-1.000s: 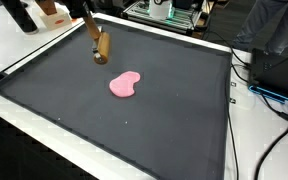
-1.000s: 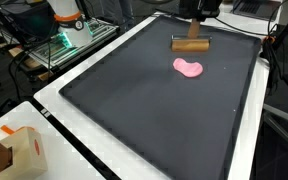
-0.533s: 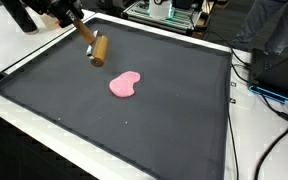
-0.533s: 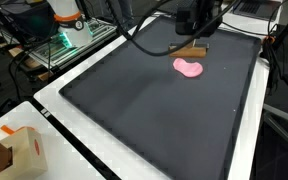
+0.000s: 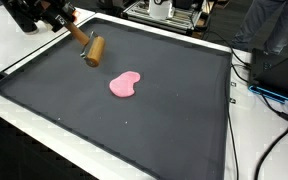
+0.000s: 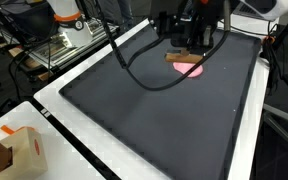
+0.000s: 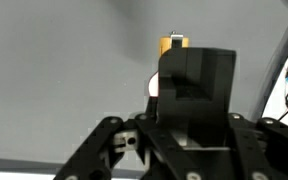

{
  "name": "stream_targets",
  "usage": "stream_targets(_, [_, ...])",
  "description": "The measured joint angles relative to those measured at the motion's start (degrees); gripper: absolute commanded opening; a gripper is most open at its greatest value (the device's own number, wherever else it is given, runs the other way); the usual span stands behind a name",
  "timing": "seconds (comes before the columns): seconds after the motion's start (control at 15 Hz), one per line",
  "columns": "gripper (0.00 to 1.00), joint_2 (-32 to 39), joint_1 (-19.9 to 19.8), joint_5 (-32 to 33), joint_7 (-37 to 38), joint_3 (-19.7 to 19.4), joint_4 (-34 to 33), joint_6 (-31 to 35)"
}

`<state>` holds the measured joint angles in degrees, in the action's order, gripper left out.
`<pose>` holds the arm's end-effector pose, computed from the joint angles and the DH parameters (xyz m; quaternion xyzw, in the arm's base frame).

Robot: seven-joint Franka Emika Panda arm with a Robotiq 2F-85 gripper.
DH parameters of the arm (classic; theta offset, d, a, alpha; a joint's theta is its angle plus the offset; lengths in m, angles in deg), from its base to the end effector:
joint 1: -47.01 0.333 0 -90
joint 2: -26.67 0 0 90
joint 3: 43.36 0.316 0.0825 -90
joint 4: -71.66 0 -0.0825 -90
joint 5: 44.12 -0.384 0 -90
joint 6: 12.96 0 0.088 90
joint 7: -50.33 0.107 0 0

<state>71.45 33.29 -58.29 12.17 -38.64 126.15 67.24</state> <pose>0.7150 -0.1044 0.3953 -0.9450 -0.2394 0.0867 0.2054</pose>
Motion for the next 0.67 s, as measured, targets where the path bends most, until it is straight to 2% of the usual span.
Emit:
stream_targets(0.27, [0.24,3.74,-1.25,-1.22,0.00,0.19,-4.72,-2.52])
stream_targets(0.67, [0.24,7.55,-2.42,-2.69,0.00,0.21,-8.13,-3.19])
